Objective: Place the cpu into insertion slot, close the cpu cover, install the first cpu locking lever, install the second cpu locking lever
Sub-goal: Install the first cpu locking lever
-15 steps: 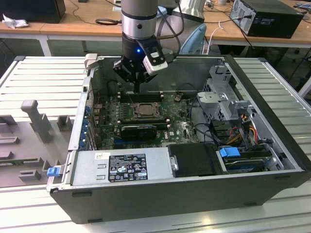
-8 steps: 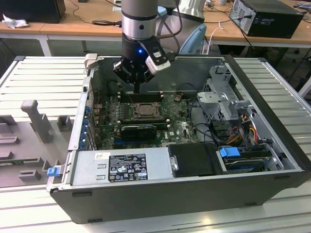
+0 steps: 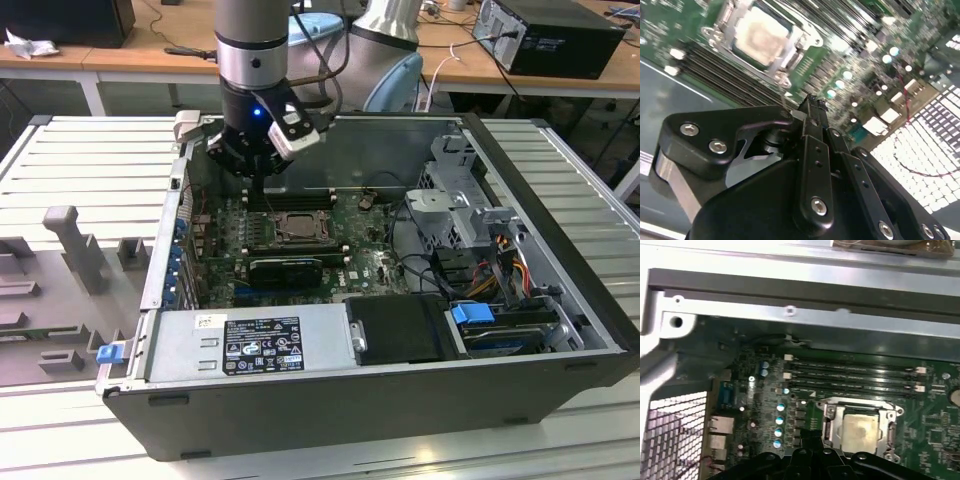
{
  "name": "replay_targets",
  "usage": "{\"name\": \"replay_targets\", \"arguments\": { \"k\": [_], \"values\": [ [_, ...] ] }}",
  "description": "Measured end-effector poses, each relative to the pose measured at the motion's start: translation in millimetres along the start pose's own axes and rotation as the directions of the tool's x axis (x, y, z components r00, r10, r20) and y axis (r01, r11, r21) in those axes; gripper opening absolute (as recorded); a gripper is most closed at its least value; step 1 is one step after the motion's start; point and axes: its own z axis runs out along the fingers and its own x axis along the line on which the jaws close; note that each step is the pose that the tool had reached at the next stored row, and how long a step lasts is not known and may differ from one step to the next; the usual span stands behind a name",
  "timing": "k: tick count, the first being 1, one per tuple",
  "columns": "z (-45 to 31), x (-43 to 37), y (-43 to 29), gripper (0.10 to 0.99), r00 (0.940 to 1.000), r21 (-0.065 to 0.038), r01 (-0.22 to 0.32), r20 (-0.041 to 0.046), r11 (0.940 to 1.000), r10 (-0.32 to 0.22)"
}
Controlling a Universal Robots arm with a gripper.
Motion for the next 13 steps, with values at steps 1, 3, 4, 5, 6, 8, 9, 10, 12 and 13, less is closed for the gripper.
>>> {"name": "replay_targets", "arguments": {
  "k": [1,3,4,5,6,8,9,10,12,13],
  "values": [
    [1.5,2.7,0.3,0.106,1.0000,0.000,0.000,0.0012,1.0000,0.000],
    [5.6,3.4,1.4,0.106,1.0000,0.000,0.000,0.0012,1.0000,0.000],
    [8.7,4.6,5.9,0.106,1.0000,0.000,0.000,0.0013,1.0000,0.000],
    [9.7,6.6,7.9,0.106,1.0000,0.000,0.000,0.0014,1.0000,0.000],
    [10.4,7.6,10.0,0.106,1.0000,0.000,0.000,0.0014,1.0000,0.000],
    [10.9,7.5,13.7,0.106,1.0000,0.000,0.000,0.0014,1.0000,0.000],
    [11.1,7.4,15.8,0.106,1.0000,0.000,0.000,0.0014,1.0000,0.000],
    [11.2,7.2,17.7,0.106,1.0000,0.000,0.000,0.0014,1.0000,0.000],
    [11.5,6.8,22.1,0.106,1.0000,0.000,0.000,0.0013,1.0000,0.000],
    [11.8,6.6,24.0,0.106,1.0000,0.000,0.000,0.0013,1.0000,0.000]
  ]
}}
